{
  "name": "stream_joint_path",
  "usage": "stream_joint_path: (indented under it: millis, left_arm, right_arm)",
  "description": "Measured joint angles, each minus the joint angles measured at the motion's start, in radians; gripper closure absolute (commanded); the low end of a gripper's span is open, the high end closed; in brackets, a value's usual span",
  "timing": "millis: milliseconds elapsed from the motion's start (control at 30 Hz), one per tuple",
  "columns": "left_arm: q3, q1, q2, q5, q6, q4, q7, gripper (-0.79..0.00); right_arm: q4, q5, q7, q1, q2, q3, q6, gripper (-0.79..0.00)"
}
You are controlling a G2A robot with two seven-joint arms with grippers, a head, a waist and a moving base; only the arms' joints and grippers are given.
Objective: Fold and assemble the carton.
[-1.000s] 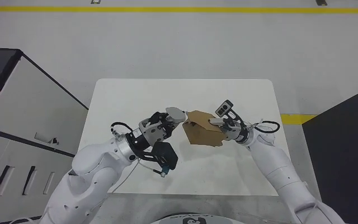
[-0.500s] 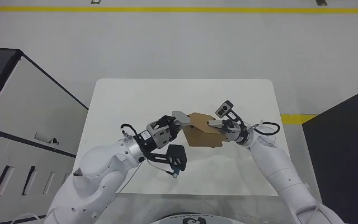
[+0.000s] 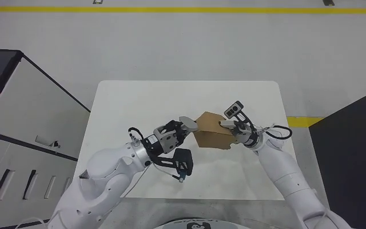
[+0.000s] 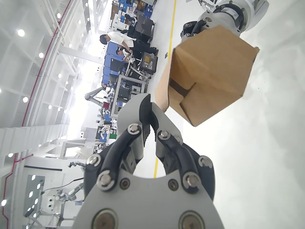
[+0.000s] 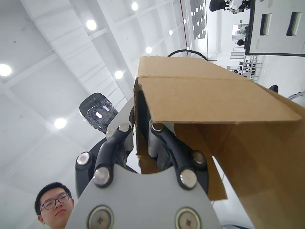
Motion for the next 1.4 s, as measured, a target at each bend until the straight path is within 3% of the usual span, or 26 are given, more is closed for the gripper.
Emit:
stream_joint_path:
  millis: [600, 1400]
  left_arm:
    - [0.081, -0.037, -0.001, 0.087, -0.038, 0.021, 0.026, 0.0]
    - [0.064, -0.048, 0.002, 0.065, -0.063, 0.049, 0.041, 0.0]
  right_arm:
    - [-0.013, -0.032, 0.0, 0.012, 0.013, -0.019, -0.038, 0.0]
    - [-0.037, -0.002, 0.0, 0.017, 0.038, -0.052, -0.089, 0.0]
